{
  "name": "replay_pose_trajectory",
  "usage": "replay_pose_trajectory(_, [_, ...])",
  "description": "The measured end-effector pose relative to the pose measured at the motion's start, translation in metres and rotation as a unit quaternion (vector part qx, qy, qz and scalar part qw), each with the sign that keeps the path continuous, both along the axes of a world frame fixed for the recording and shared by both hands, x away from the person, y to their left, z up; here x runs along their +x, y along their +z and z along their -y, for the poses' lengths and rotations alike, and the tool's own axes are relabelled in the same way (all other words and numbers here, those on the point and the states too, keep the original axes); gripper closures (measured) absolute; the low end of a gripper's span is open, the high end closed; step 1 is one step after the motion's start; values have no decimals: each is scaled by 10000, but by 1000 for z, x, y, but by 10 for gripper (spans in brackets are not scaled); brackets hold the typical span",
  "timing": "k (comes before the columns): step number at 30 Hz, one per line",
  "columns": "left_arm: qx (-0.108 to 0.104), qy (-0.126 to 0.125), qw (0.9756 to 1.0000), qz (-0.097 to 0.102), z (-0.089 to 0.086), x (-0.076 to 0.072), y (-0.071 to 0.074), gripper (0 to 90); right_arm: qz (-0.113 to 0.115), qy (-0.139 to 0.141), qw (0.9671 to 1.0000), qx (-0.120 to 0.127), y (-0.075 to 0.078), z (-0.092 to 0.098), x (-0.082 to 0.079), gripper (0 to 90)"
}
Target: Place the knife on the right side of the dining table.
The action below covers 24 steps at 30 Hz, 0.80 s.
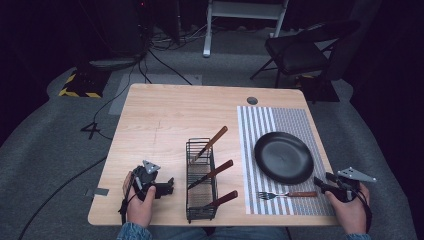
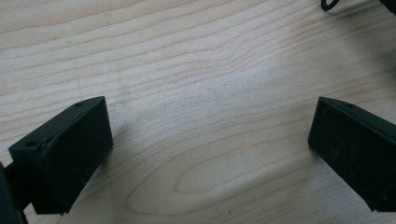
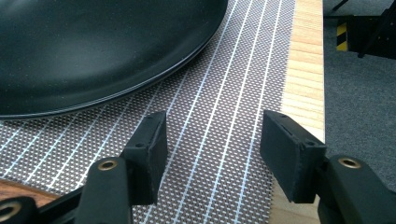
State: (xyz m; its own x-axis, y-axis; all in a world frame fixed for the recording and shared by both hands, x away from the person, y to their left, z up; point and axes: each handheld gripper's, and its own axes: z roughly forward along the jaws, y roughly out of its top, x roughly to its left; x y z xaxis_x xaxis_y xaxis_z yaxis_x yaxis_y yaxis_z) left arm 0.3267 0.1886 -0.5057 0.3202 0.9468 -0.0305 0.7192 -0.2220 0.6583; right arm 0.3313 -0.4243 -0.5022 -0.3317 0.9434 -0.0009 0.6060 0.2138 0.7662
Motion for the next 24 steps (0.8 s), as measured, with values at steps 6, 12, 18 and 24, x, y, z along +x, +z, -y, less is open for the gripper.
replay_pose_trajectory(6, [-15,-16,10000,-4,0,0,0,0,-11,-140,9997,192,1,1,0,434])
replay_pose_trajectory(12, [-7,-15,10000,1,0,0,0,0,40,-245,9977,636,21,6,-4,482])
replay_pose_trajectory(18, [-7,-15,10000,1,0,0,0,0,42,54,9974,721,48,-3,-4,511])
replay_pose_trajectory(24, [-7,-15,10000,3,0,0,0,0,-99,613,9903,1241,87,-33,2,556])
